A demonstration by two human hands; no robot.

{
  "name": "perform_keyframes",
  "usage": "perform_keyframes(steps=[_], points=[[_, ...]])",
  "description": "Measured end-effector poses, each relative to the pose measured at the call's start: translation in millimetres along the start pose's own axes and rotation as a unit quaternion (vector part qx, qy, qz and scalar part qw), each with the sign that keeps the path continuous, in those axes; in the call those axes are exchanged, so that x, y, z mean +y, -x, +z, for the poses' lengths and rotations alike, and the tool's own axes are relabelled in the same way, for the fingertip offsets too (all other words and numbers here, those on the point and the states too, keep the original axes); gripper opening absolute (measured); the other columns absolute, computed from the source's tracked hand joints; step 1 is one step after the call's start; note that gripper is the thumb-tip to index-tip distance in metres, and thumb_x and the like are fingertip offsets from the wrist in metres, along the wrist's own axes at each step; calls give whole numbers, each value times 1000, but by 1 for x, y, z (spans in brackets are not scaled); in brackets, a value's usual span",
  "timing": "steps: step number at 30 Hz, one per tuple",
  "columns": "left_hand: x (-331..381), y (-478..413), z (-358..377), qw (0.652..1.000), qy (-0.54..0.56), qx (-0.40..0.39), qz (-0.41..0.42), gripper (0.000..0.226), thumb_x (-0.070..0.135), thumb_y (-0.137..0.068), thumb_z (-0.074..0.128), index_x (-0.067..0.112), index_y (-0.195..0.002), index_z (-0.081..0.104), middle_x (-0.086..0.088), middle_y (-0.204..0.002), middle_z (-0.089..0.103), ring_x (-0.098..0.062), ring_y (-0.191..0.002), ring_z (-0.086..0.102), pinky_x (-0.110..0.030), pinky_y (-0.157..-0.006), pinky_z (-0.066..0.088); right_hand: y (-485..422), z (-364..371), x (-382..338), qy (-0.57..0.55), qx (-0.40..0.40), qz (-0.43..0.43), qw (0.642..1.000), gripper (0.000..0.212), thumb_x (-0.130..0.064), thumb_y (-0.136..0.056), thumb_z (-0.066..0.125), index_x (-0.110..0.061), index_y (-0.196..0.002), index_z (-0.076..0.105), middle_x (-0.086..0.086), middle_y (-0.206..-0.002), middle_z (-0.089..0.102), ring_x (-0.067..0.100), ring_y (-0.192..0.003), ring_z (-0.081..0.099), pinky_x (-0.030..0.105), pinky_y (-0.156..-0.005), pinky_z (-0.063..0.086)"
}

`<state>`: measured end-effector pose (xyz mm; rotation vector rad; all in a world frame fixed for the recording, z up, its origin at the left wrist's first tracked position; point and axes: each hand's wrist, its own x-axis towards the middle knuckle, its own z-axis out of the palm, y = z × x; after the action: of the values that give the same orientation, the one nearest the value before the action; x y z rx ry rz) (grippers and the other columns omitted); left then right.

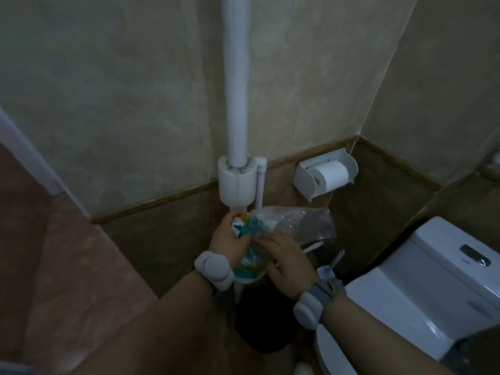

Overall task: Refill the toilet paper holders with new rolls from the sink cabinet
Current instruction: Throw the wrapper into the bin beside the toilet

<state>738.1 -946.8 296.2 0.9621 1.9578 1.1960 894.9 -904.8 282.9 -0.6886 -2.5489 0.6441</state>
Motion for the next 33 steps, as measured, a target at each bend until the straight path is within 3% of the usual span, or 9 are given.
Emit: perform_keyframes(steps=[4,8,12,15,18,21,26,30,33], points=[[-1,24,-16,1000,-26,5,1,39,8,-88,50,29,-120,48,3,-107,57,-11,-89,53,-27,-78,41,7,3,-6,-20,86,137,987,51,-22,-88,50,-17,-138,38,10,-143,38,26,-131,38,43,-110,34],[10,48,-24,989,124,-76,-1,43,-9,-85,45,25,-111,46,-8,-111,57,-18,-97,57,-29,-81,49,7,-3,-12,-256,-3,217,942,78,-27,-84,64,-21,-147,18,4,-148,36,21,-133,39,45,-110,37],[21,68,-17,958,245,-143,-28,41,-12,-87,38,23,-104,50,-8,-105,56,-25,-100,56,-32,-82,50,13,-12,-14,-384,-34,206,900,57,-3,-79,69,-18,-127,45,8,-118,61,22,-107,61,31,-86,55],[27,71,-4,998,11,-55,22,59,3,-82,59,26,-131,35,-9,-138,36,-25,-127,38,-38,-102,40,20,-22,-11,-344,5,199,918,45,6,-79,65,-16,-115,51,11,-107,63,29,-102,62,28,-82,54],[18,65,0,969,-198,-79,122,102,28,-75,73,31,-148,1,5,-158,3,-21,-144,-1,-44,-118,1,29,-38,1,-333,-37,167,927,44,9,-78,64,-11,-115,54,19,-112,63,31,-105,62,41,-91,52],[9,60,7,934,-297,-136,145,81,43,-77,68,36,-144,23,5,-151,33,-20,-144,15,-47,-115,-10,38,-49,15,-273,-75,136,949,41,6,-77,66,-6,-116,57,16,-112,64,26,-104,62,42,-93,51],[-4,66,31,988,-123,-43,82,19,17,-82,66,15,-101,63,-6,-103,69,-26,-100,63,-34,-91,48,43,-39,15,-111,12,97,989,50,-21,-83,64,-23,-130,47,-2,-124,57,14,-115,54,18,-93,38],[-9,64,47,994,2,76,-77,23,12,-85,63,5,-106,63,-18,-104,67,-34,-99,63,-26,-76,44,57,-19,14,1,-4,25,1000,75,-42,-86,56,-18,-147,19,6,-150,33,17,-134,32,26,-110,25],[-13,60,52,962,181,70,-192,17,9,-89,53,1,-97,66,-22,-98,67,-30,-84,65,-29,-71,50,62,1,18,38,-29,9,999,71,-29,-92,52,-14,-148,11,12,-156,19,26,-142,20,28,-116,12]])
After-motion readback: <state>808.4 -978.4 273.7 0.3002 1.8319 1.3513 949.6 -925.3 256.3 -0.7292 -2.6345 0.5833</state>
